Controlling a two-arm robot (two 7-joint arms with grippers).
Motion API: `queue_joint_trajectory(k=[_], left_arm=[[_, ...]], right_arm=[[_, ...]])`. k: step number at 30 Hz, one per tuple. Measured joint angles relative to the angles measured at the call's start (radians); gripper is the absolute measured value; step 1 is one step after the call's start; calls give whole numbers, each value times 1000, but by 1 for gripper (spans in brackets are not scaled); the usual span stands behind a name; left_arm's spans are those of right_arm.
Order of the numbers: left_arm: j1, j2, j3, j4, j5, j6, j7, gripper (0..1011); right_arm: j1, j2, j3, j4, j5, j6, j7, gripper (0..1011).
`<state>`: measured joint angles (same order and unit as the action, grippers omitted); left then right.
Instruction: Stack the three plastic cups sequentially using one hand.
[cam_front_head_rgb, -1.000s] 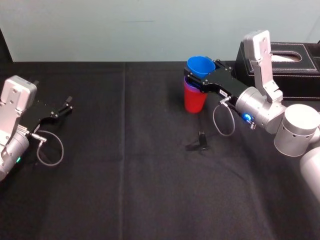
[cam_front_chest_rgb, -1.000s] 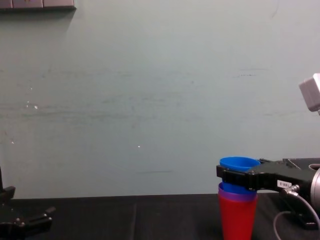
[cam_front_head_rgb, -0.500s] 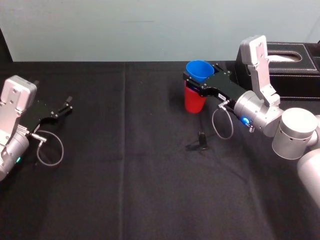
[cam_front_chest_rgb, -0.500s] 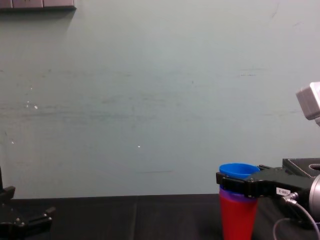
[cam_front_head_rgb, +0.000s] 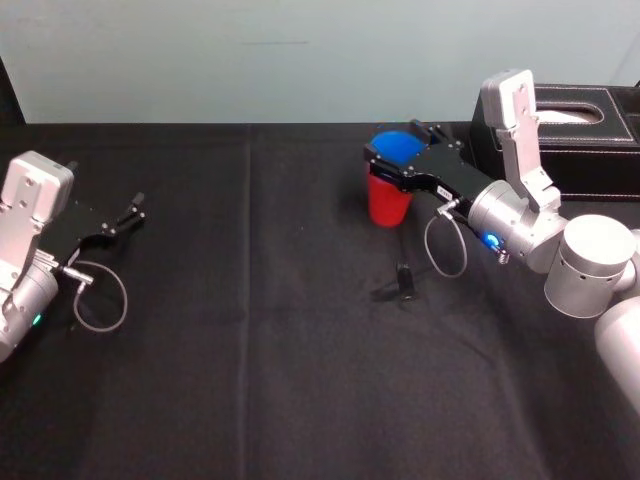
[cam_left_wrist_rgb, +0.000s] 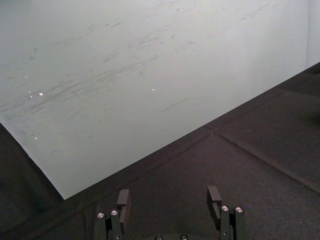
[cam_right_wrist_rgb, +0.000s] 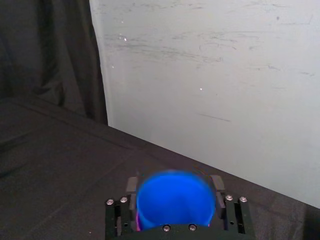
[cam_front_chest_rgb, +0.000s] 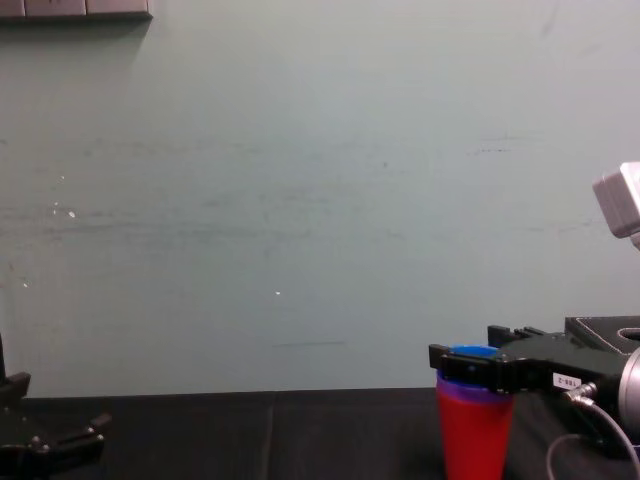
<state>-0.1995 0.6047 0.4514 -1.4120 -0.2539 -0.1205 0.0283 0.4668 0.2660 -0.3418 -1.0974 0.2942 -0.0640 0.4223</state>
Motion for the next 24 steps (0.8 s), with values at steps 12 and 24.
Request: queue_joint_trajectory(k=[12,24], left_arm=[[0,0,0,0,0,0,0,1005],[0,0,0,0,0,0,0,1005]], right_arm=[[0,1,0,-1,1,1,0,1002],[-69,29,23,-114,3,12,-16,1003]])
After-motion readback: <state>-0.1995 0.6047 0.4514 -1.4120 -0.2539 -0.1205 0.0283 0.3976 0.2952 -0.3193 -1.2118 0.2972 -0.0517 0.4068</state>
